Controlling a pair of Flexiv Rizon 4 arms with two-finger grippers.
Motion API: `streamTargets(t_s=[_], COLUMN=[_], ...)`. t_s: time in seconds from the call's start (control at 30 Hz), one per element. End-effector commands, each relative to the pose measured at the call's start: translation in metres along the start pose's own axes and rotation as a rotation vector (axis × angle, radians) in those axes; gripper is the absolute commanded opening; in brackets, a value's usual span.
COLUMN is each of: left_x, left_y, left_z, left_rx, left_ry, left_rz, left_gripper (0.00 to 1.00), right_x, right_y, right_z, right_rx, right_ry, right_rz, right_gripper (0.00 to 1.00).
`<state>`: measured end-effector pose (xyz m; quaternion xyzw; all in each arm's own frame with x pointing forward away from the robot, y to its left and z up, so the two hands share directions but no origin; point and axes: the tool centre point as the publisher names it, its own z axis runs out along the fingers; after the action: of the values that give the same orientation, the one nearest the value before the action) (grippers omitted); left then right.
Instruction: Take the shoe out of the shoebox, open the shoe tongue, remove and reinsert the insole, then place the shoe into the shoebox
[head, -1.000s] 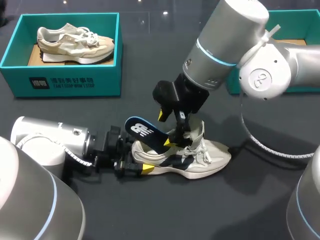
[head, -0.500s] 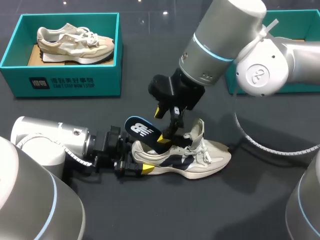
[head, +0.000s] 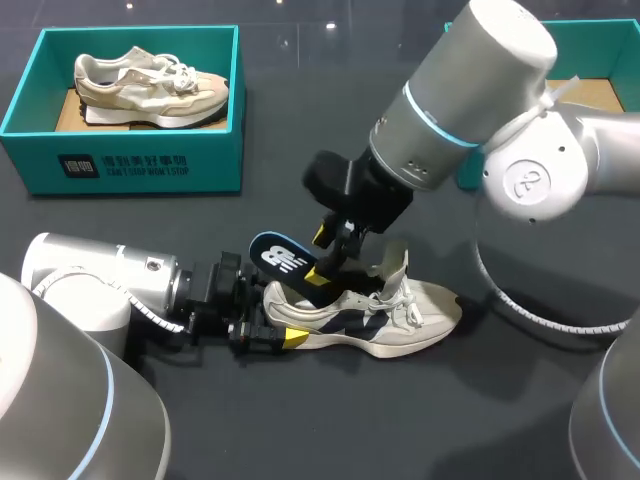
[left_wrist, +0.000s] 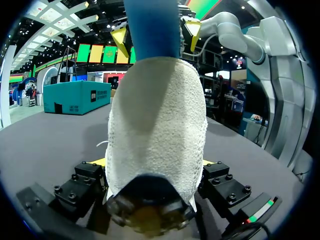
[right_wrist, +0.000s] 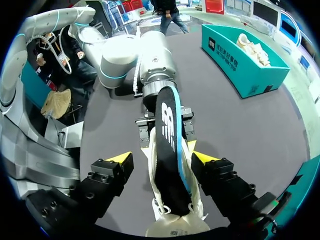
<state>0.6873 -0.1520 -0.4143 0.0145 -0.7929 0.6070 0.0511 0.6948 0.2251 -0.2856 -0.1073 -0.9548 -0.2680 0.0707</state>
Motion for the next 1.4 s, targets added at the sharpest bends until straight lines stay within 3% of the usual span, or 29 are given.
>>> streamTargets(t_s=[0.03,0.2,0.3,0.43,0.53,1.4], left_x=[0.000,0.000,0.000,0.000,0.000,0.000], left_y=[0.001,0.001,0.001,0.001,0.001,0.001], left_z=[0.001,0.001,0.001,0.001,0.001,0.001], left_rx=[-0.001,-0.001,-0.001,-0.001,-0.001,-0.001], left_ry=[0.000,0.000,0.000,0.000,0.000,0.000], left_rz=[0.000,0.000,0.000,0.000,0.000,0.000], left_gripper=[0.00,0.00,0.00,0.00,0.00,0.00], right_x=[-0.004,-0.011,-0.017,-0.020,-0.020,0.000], right_y=[-0.010,-0.014,-0.014,-0.011,-0.009,-0.008], right_z=[0.008,0.014,0.018,0.021,0.023,0.045], right_rx=[-0.056,-0.103,-0.107,-0.103,-0.108,-0.195], right_ry=[0.017,0.046,0.078,0.112,0.133,0.208], right_rz=[0.026,0.033,0.027,0.022,0.025,0.039], right_gripper=[0.64,0.61,0.66,0.55,0.54,0.40])
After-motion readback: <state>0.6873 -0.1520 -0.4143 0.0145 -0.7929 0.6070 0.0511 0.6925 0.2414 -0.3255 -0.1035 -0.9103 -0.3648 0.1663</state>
